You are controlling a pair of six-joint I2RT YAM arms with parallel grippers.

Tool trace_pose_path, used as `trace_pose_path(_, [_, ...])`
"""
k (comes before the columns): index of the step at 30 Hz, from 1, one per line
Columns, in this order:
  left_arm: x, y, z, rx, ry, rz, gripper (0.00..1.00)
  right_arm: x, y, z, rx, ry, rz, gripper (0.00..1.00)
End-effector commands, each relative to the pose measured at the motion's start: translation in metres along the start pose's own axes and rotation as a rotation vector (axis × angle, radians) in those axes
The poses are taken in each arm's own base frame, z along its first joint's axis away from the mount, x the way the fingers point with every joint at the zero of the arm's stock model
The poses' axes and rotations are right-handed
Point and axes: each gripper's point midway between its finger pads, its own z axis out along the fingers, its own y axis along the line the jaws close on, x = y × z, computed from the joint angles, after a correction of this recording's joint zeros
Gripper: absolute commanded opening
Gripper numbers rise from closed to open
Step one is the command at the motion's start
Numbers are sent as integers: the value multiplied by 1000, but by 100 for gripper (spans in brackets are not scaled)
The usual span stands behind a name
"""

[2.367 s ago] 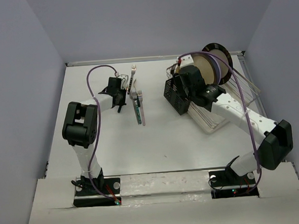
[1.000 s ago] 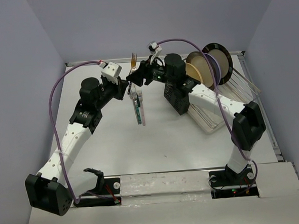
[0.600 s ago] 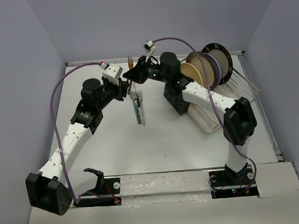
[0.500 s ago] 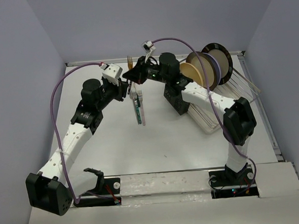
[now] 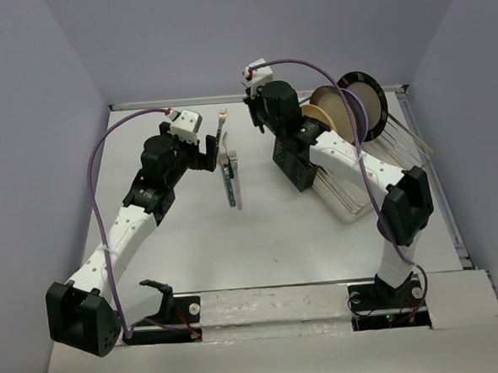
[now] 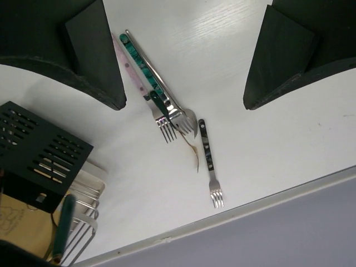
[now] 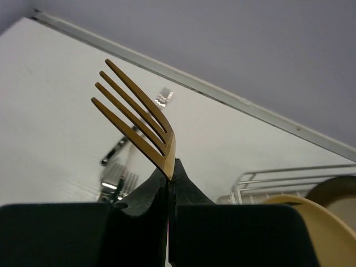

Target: Sort the eating utensils into containers

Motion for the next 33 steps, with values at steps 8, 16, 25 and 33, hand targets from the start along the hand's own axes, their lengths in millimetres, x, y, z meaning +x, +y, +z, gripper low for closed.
trace_pose_path(8, [11, 14, 9, -76, 21, 18, 99, -2, -69, -12, 356, 54, -185, 0])
trace_pose_path(16, [14, 13, 10, -71, 27, 18, 99, 23, -67, -13, 353, 93, -159, 0])
trace_pose_path(25, [15, 13, 9, -73, 30, 19, 99, 58, -67, -6, 334, 147, -111, 0])
trace_pose_path(33, [19, 13, 11, -70, 44, 22, 99, 76, -75, -10, 372, 180, -100, 13])
